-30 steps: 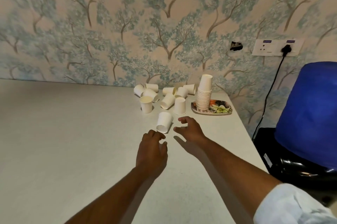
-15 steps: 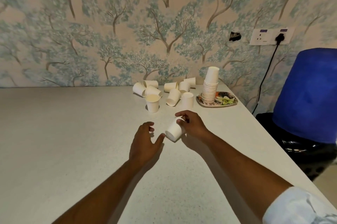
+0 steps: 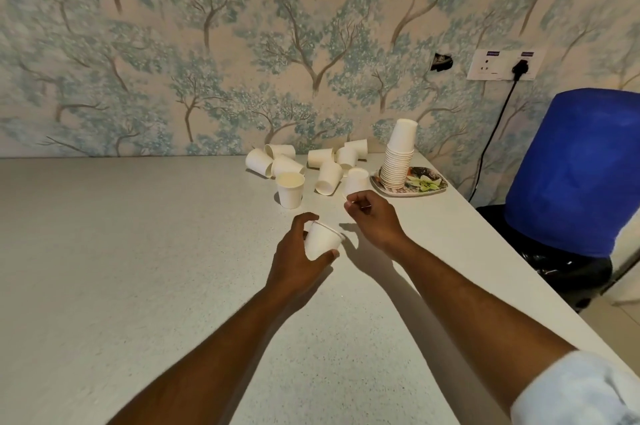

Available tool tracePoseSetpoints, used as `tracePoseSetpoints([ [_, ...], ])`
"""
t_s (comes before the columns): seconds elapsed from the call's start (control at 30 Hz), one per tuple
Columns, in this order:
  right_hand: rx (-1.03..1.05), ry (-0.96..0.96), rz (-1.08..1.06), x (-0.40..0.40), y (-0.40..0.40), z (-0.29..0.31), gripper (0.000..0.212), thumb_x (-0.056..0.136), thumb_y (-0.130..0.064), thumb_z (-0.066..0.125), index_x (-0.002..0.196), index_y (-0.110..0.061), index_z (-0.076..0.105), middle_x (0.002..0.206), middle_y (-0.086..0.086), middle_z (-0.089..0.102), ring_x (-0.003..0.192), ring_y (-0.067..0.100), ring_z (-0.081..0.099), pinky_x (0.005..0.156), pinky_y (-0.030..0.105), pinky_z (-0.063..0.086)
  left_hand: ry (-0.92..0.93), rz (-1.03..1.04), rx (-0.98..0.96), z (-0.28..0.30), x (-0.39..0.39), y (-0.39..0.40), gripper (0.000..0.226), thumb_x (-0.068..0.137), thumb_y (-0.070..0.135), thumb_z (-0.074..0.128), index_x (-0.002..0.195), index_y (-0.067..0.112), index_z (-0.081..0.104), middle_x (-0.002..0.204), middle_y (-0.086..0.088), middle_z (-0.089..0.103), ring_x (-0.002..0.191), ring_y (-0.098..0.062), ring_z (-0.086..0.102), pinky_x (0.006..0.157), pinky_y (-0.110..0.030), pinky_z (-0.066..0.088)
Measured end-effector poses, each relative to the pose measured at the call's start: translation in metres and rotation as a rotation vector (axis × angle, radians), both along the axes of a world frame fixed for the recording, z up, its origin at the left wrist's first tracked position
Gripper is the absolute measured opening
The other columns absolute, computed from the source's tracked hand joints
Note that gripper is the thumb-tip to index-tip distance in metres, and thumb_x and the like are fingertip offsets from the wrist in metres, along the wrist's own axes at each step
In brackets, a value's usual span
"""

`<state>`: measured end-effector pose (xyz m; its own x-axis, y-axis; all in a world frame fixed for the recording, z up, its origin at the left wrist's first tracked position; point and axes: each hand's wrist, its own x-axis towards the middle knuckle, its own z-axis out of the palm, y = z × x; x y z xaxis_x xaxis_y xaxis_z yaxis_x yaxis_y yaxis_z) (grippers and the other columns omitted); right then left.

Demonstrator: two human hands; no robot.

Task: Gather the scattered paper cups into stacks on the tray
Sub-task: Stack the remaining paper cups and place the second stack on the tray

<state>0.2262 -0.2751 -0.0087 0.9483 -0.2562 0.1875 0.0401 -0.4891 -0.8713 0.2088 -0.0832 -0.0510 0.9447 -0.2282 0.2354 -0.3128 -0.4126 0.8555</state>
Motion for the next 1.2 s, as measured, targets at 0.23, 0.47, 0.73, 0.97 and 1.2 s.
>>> tracePoseSetpoints([
  [0.23,-0.426,0.033,-0.079,0.059,-0.011,-0.011,0.055,0.088,-0.029,0.076,0.138,-0.02,0.053,0.15,0.012,0.036,0.136,0.032,0.045,0.109,0.043,0.044,0.0,0.076,-0.109,-0.001,0.004,0.022,0.071,0.077,0.039,0.086,0.124,0.036,0.033,0.126,0.006,0.055,0.106,-0.017,0.062,0.078,-0.016,0.055],
  [0.47,-0.732,0.064,-0.051,0.099,-0.021,-0.009,0.076,0.091,-0.034,0.072,0.156,-0.032,0.034,0.168,0.017,0.011,0.152,0.042,0.019,0.12,0.051,0.031,-0.017,0.074,-0.128,0.009,0.019,0.034,0.062,0.084,0.036,0.079,0.131,0.033,0.039,0.129,0.009,0.055,0.107,-0.013,0.061,0.087,-0.023,0.056],
  [0.73,-0.863,0.122,-0.01,0.109,-0.027,-0.015,0.068,0.089,-0.037,0.07,0.15,-0.029,0.041,0.154,0.011,0.035,0.138,0.038,0.041,0.11,0.046,0.042,0.07,0.124,-0.236,0.017,0.025,0.018,0.056,0.087,0.02,0.078,0.128,0.024,0.04,0.112,0.011,0.053,0.088,-0.007,0.06,0.057,0.0,0.046],
  [0.97,-0.714,-0.017,-0.012,0.076,-0.022,-0.016,0.048,0.085,-0.037,0.077,0.129,-0.023,0.061,0.128,0.013,0.045,0.114,0.031,0.054,0.092,0.037,0.051,0.106,0.158,-0.225,0.021,0.013,0.001,0.052,0.086,0.02,0.078,0.123,0.023,0.042,0.117,0.007,0.052,0.091,-0.011,0.06,0.053,-0.003,0.048],
  [1.2,0.294,0.078,-0.095,0.018,0.0,0.003,0.035,0.093,-0.035,0.073,0.121,-0.023,0.057,0.132,0.011,0.057,0.114,0.028,0.062,0.089,0.046,0.061,0.081,0.218,-0.204,0.032,-0.002,0.006,0.047,0.088,0.034,0.074,0.126,0.013,0.057,0.12,0.003,0.059,0.105,-0.016,0.06,0.087,-0.027,0.055],
])
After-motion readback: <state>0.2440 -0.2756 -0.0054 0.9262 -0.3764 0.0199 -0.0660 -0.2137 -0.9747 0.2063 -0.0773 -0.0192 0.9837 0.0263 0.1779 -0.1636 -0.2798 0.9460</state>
